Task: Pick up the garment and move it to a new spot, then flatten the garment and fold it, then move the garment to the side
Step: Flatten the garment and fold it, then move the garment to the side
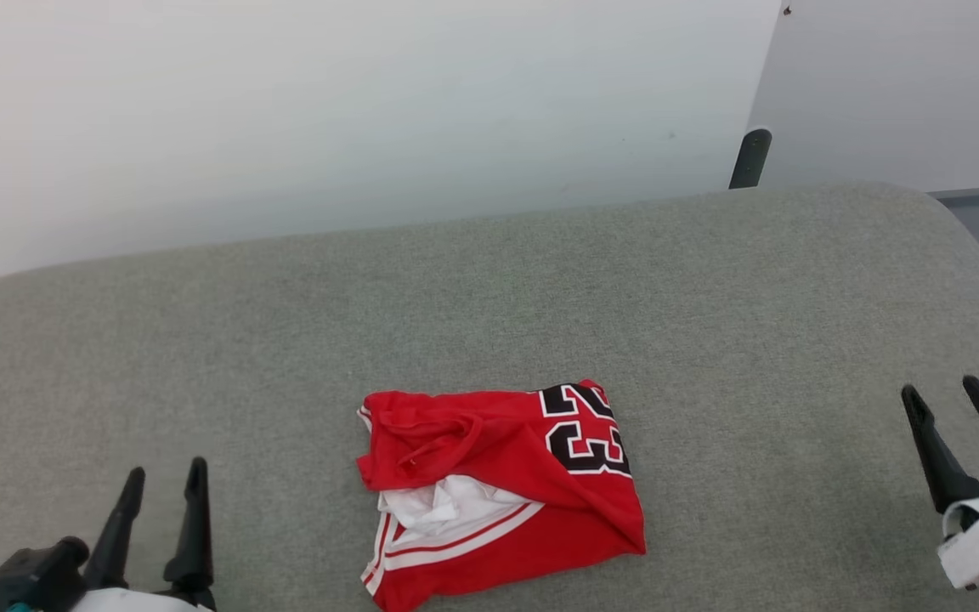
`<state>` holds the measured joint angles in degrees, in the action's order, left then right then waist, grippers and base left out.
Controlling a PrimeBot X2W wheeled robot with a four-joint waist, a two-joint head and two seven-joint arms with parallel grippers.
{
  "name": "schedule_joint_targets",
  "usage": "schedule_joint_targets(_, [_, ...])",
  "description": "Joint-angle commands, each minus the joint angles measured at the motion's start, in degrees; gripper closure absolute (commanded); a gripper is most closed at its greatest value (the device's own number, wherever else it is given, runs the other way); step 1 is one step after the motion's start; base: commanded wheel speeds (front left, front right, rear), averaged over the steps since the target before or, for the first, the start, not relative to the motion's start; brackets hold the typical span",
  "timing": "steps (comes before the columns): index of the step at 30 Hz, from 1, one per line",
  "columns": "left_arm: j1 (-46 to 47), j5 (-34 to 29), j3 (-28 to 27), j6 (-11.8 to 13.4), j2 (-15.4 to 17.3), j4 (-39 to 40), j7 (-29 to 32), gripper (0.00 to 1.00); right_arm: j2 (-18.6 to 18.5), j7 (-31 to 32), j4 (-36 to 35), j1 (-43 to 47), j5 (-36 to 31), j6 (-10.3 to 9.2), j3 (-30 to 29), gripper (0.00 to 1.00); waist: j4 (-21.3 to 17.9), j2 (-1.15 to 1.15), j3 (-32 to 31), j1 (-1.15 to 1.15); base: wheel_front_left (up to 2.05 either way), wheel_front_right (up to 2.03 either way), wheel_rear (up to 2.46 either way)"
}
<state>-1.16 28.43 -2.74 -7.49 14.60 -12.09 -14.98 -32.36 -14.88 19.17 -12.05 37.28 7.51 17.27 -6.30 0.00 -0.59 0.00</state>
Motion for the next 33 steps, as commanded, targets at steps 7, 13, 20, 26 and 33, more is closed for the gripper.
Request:
schedule_joint_targets(7, [-1.59,-2.05,-2.86,-0.02,-0.49,1.49,-0.15,0.0,2.04,-0.29,-2.55,5.19,-2.3,-0.04,-5.22,0.0,0.56,0.0,-0.52,0.0,0.0,0.0,0.0])
schedule_joint_targets(13, [-2.0,-3.14,-4.47,-0.02,-1.01,2.37,-0.15,0.0,3.45,-0.31,-4.13,7.41,-4.12,-0.04,-7.43,0.0,1.12,0.0,-0.81,0.0,0.0,0.0,0.0])
schedule_joint_targets(20, [-2.5,-3.83,-5.18,-0.02,-1.58,2.84,-0.15,0.0,4.44,0.21,-5.26,8.77,-5.0,-0.04,-8.73,0.0,1.49,0.0,-1.13,0.0,0.0,0.0,0.0])
schedule_joint_targets(26, [-2.5,-4.16,-5.0,-0.02,-1.64,3.04,-0.15,0.0,4.82,1.23,-5.87,8.87,-5.44,-0.04,-8.44,0.0,2.14,0.0,-1.06,0.0,0.0,0.0,0.0])
schedule_joint_targets(33, [-1.72,-4.22,-4.3,-0.02,-1.24,2.8,-0.15,0.0,5.01,3.34,-6.25,6.83,-5.1,-0.04,-5.28,0.0,4.32,0.0,-0.43,0.0,0.0,0.0,0.0])
